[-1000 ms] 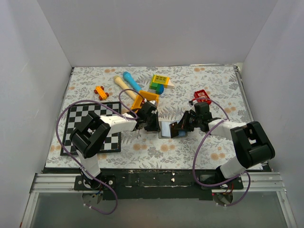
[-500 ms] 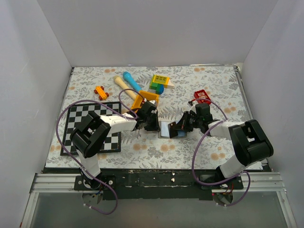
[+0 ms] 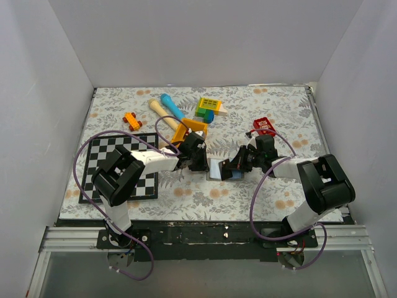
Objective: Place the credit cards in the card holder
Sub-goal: Insert the credit card into the card holder.
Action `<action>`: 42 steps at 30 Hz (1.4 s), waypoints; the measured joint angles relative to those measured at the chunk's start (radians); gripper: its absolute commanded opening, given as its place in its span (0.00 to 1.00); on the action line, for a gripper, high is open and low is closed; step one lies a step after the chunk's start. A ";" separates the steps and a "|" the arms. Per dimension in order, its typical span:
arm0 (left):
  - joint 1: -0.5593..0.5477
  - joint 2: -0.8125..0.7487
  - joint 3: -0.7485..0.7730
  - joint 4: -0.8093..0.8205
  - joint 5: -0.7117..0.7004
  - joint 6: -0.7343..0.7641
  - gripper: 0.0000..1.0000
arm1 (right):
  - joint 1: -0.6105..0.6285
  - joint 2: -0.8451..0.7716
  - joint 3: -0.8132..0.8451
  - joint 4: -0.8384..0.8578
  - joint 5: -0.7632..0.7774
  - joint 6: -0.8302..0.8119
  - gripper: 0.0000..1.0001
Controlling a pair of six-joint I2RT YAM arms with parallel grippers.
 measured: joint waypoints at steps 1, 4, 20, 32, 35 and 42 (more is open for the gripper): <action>0.000 0.000 0.000 0.000 0.000 0.000 0.13 | -0.002 0.003 0.000 0.002 -0.001 0.000 0.01; 0.000 0.000 0.001 0.000 0.000 0.002 0.13 | -0.004 0.013 0.000 0.014 -0.003 0.004 0.01; 0.002 0.003 0.005 0.000 0.000 0.009 0.12 | -0.008 0.039 0.002 0.059 0.011 0.041 0.01; 0.002 0.004 0.005 0.000 0.000 0.011 0.11 | -0.008 0.050 0.002 0.081 0.021 0.050 0.01; 0.002 0.004 0.005 0.000 0.000 0.011 0.11 | -0.008 0.053 0.000 0.096 0.021 0.066 0.01; 0.004 0.004 0.005 0.000 -0.001 0.011 0.10 | -0.008 0.076 -0.018 0.161 0.018 0.120 0.01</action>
